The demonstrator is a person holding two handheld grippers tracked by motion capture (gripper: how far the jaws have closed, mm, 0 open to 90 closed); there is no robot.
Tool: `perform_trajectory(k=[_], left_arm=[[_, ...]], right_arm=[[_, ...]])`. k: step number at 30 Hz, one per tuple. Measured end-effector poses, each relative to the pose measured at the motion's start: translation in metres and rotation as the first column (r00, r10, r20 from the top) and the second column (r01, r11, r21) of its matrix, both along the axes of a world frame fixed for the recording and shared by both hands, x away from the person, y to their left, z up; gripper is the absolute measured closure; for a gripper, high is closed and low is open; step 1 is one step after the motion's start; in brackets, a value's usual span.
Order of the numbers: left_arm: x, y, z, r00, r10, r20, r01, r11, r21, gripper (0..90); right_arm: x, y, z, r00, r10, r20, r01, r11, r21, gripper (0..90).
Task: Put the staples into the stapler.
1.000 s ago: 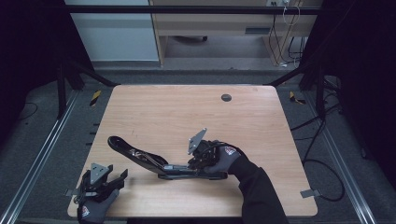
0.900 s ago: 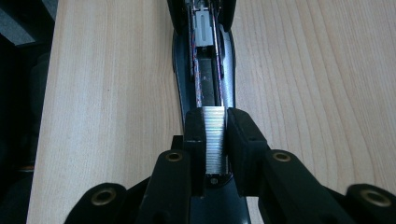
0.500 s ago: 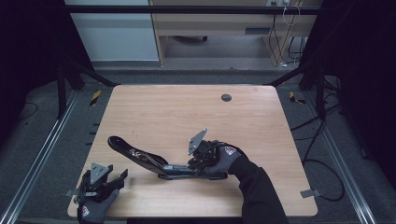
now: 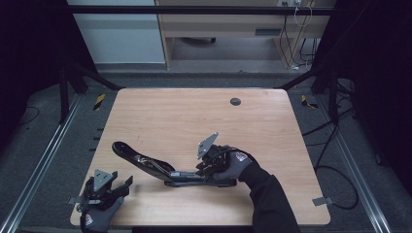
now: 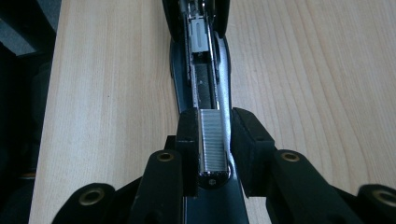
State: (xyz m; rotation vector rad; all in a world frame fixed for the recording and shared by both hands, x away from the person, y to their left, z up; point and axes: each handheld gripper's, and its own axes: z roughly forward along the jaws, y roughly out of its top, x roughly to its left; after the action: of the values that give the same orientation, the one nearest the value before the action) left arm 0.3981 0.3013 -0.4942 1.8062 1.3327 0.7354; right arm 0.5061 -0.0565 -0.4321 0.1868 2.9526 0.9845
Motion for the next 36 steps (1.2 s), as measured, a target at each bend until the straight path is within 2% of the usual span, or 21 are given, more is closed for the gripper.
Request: perform_trajectory(k=[2,5,13,17,18,23,29,32,36], left_arm=[[0.000,0.000,0.000,1.0000,-0.001,0.001,0.001,1.0000,0.003,37.1],[0.000,0.000,0.000,1.0000,-0.001,0.000,0.001,1.0000,0.004,37.1],[0.000,0.000,0.000,1.0000,-0.001,0.001,0.001,1.0000,0.003,37.1],[0.000,0.000,0.000,1.0000,-0.002,0.001,0.002,1.0000,0.004,37.1],[0.000,0.000,0.000,1.0000,-0.001,0.001,0.001,1.0000,0.004,37.1],[0.000,0.000,0.000,1.0000,0.000,0.002,0.000,1.0000,0.003,37.1],[-0.001,0.000,0.001,1.0000,0.000,0.006,0.000,1.0000,0.001,37.0],[-0.001,-0.001,0.002,1.0000,0.002,0.009,-0.002,1.0000,0.003,36.8],[-0.002,0.000,0.004,0.9998,0.002,0.018,-0.002,0.9999,-0.012,37.1]], right_arm=[[0.000,-0.001,0.001,0.9998,-0.019,0.002,0.019,0.9998,-0.001,74.1],[-0.001,0.000,-0.001,0.9999,-0.012,-0.006,0.012,0.9999,0.008,74.7],[-0.001,0.004,-0.004,1.0000,-0.010,-0.002,0.010,0.9996,-0.025,77.5],[-0.003,0.004,-0.002,1.0000,-0.006,0.006,0.006,0.9998,-0.021,80.2],[-0.003,0.003,-0.002,1.0000,-0.001,-0.007,0.001,0.9999,-0.013,80.1],[-0.004,0.001,0.002,0.9997,-0.015,0.019,0.015,0.9999,-0.007,79.2],[-0.005,-0.006,0.006,0.9956,-0.078,0.052,0.076,0.9962,0.041,78.2],[-0.006,-0.011,0.006,0.9902,-0.129,0.053,0.125,0.9891,0.077,77.6],[-0.009,-0.022,0.012,0.9785,-0.200,0.053,0.193,0.9753,0.107,75.7]])
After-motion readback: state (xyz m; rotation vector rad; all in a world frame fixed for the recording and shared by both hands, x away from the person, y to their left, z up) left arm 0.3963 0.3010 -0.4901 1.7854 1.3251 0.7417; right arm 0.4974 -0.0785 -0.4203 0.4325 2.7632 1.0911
